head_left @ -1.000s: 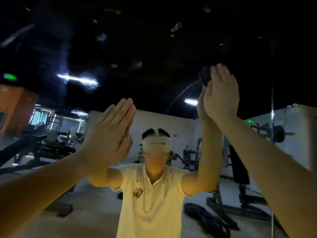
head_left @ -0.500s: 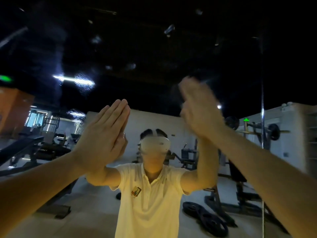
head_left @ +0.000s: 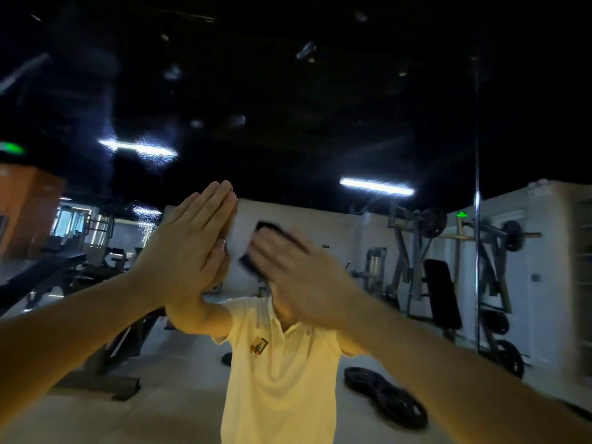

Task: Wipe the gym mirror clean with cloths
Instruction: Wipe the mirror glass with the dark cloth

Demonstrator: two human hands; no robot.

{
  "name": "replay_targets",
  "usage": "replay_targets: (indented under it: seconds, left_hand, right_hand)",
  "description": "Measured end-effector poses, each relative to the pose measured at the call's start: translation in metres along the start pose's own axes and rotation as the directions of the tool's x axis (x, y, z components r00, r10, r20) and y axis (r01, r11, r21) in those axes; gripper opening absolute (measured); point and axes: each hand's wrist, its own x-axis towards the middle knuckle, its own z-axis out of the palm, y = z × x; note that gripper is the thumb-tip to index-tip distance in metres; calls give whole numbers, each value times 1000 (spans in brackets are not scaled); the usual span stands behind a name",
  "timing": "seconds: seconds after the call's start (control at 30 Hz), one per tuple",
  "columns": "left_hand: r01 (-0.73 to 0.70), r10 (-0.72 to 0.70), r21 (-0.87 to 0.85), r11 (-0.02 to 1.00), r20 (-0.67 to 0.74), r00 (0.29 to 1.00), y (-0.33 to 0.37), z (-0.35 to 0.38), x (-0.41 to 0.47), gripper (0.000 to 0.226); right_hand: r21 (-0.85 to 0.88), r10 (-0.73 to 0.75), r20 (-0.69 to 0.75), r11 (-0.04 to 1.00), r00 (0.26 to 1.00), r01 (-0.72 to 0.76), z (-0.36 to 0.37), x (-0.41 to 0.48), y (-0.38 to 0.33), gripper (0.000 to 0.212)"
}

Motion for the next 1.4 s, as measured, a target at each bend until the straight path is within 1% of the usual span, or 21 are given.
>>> replay_targets:
  seconds: [0.07,0.17,0.2,0.27,0.3,0.37,0.47,0.53,0.6,0.67,0.73,0.8,0.83,0.9,0.93,1.0,1.07,1.1,1.17,1.27,1.4]
  left_hand:
    - [-3,3,4,1000,16,1000,-1,-1,1,69]
    - [18,-18,5,1000,30,999,2,-1,1,72]
    - [32,-32,8,999,29,999,5,-1,2,74]
    - [73,-73,23,997,20,997,13,-1,4,76]
    - [104,-105,24,994,14,994,18,-1,5,77]
    - [178,-178,-20,984,-15,984,31,-1,6,76]
    - [194,-199,-92,977,-57,978,52,-4,0,74]
    - [137,-143,-97,986,-58,988,61,-4,-9,72]
    - [110,-114,-103,989,-35,993,63,-4,-17,74]
    - [94,-96,-94,991,-13,995,62,-3,-25,76]
    - [84,-84,-79,993,3,996,61,-2,-32,78]
    - [87,-86,-66,994,18,996,62,-1,-37,79]
    - [94,-92,-64,994,26,995,62,0,-38,79]
    - [110,-108,-64,992,33,994,65,1,-39,79]
    - [116,-114,-65,991,31,993,66,1,-39,78]
    - [125,-123,-69,990,22,992,68,0,-40,78]
    - [129,-128,-75,989,12,992,68,0,-43,78]
    - [130,-129,-77,989,12,992,68,0,-44,78]
    - [125,-124,-68,990,22,992,67,-1,-45,79]
    - [115,-113,-48,992,33,993,65,-2,-45,79]
    - [113,-112,-64,992,22,993,64,1,-46,78]
  right_hand:
    - [22,299,-62,954,952,-298,-6,-4,51,61]
    - [121,795,-48,606,605,-786,-6,-30,125,60]
    - [123,862,-43,506,505,-853,-3,-38,134,63]
    - [153,901,-46,433,431,-888,2,-36,119,69]
    - [169,889,-59,458,455,-873,5,-33,96,70]
    - [162,771,-80,635,632,-755,5,-27,34,69]
    - [167,315,-17,937,949,-308,7,-41,-49,66]
    - [108,5,43,994,999,-9,10,-62,-54,64]
    - [17,-25,51,1000,998,24,11,-75,-18,66]
    - [-48,288,28,957,957,-287,8,-81,31,68]
    - [17,697,-29,717,717,-696,5,-83,82,63]
    - [149,865,-22,499,502,-853,4,-76,104,65]
    - [187,887,-32,457,460,-869,6,-68,99,66]
    - [199,856,-75,516,512,-833,7,-51,61,65]
    - [216,778,-84,624,623,-751,6,-46,34,64]
    - [262,464,-81,864,882,-431,5,-43,-15,62]
    - [249,166,-57,957,984,-147,5,-45,-38,65]
    - [268,127,-60,958,990,-106,3,-45,-37,67]
    - [438,240,-78,880,968,-183,-8,-44,-24,65]
    - [725,502,-2,596,865,-344,-39,-33,4,39]
    - [857,675,142,283,724,-431,-55,-14,53,22]
